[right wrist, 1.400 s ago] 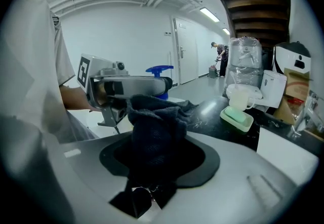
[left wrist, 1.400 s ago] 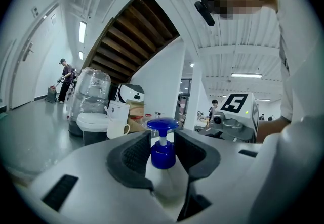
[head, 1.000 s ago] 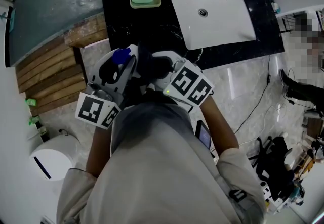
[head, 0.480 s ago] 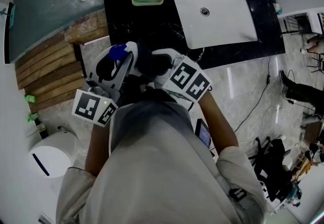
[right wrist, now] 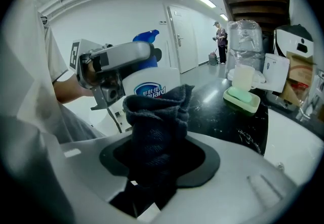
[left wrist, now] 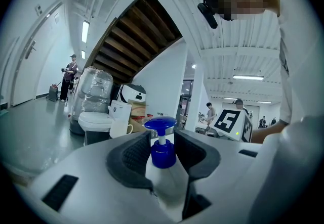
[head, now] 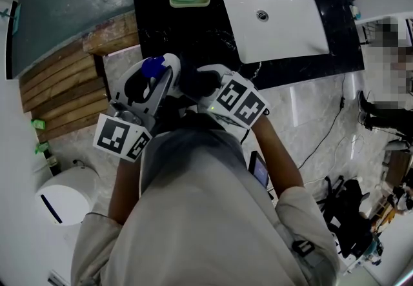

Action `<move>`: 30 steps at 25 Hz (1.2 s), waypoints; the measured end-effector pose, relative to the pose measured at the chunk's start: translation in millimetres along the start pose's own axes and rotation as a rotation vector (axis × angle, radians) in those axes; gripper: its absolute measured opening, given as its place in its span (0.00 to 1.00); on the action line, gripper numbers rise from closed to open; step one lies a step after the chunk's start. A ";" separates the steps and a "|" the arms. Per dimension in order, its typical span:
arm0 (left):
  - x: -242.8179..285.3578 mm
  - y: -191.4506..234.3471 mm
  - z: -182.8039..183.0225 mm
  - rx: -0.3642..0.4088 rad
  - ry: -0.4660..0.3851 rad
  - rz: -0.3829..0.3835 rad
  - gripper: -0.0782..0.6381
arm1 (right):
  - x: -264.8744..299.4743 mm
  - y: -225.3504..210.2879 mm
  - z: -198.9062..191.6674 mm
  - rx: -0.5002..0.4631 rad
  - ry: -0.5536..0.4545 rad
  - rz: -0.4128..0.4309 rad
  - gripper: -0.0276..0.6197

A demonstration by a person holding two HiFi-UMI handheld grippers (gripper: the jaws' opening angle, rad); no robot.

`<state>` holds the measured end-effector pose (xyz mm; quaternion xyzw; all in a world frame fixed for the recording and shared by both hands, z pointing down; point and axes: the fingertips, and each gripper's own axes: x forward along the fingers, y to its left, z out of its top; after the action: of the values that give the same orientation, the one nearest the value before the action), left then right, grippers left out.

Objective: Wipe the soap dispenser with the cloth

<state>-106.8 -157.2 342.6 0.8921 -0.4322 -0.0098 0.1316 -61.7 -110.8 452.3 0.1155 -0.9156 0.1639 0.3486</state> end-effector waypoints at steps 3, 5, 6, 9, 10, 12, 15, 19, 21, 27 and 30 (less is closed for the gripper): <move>2.2 -3.2 -0.6 0.006 -0.002 -0.006 0.31 | 2.2 -2.0 -7.1 0.004 0.021 0.001 0.32; 3.0 -4.7 -0.3 0.008 -0.004 -0.009 0.31 | 3.8 -3.1 -11.3 0.006 0.035 0.001 0.32; 3.1 -5.0 -0.1 0.008 -0.005 -0.008 0.31 | 4.5 -3.5 -12.7 0.010 0.040 0.003 0.32; 2.0 -4.6 -0.2 0.004 -0.004 -0.003 0.31 | 6.3 -4.3 -16.1 0.025 0.050 0.014 0.32; 1.4 -4.3 -0.4 0.003 -0.004 -0.001 0.31 | 7.2 -4.9 -17.6 0.027 0.057 0.018 0.32; 0.3 -3.9 -1.0 0.003 -0.009 -0.001 0.31 | 9.4 -7.2 -21.3 0.025 0.074 0.022 0.32; -0.4 -2.4 -1.0 -0.004 -0.015 0.000 0.31 | 12.4 -9.4 -24.9 0.034 0.098 0.029 0.32; -0.1 -1.5 -0.3 -0.009 -0.017 0.003 0.31 | 16.9 -8.7 -36.7 0.017 0.175 0.018 0.32; -0.4 -1.7 -0.2 -0.007 -0.016 0.005 0.31 | 19.2 -5.2 -42.6 -0.001 0.211 0.018 0.32; -1.0 -3.6 -0.6 0.000 -0.013 -0.001 0.31 | 19.4 0.4 -47.7 0.035 0.256 0.038 0.32; 0.8 -6.0 -0.9 0.002 -0.014 -0.008 0.31 | 18.8 2.5 -51.0 0.044 0.294 0.056 0.32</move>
<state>-101.6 -154.1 342.2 0.8939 -0.4294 -0.0161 0.1280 -45.7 -91.0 500.3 0.0721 -0.8536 0.2087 0.4718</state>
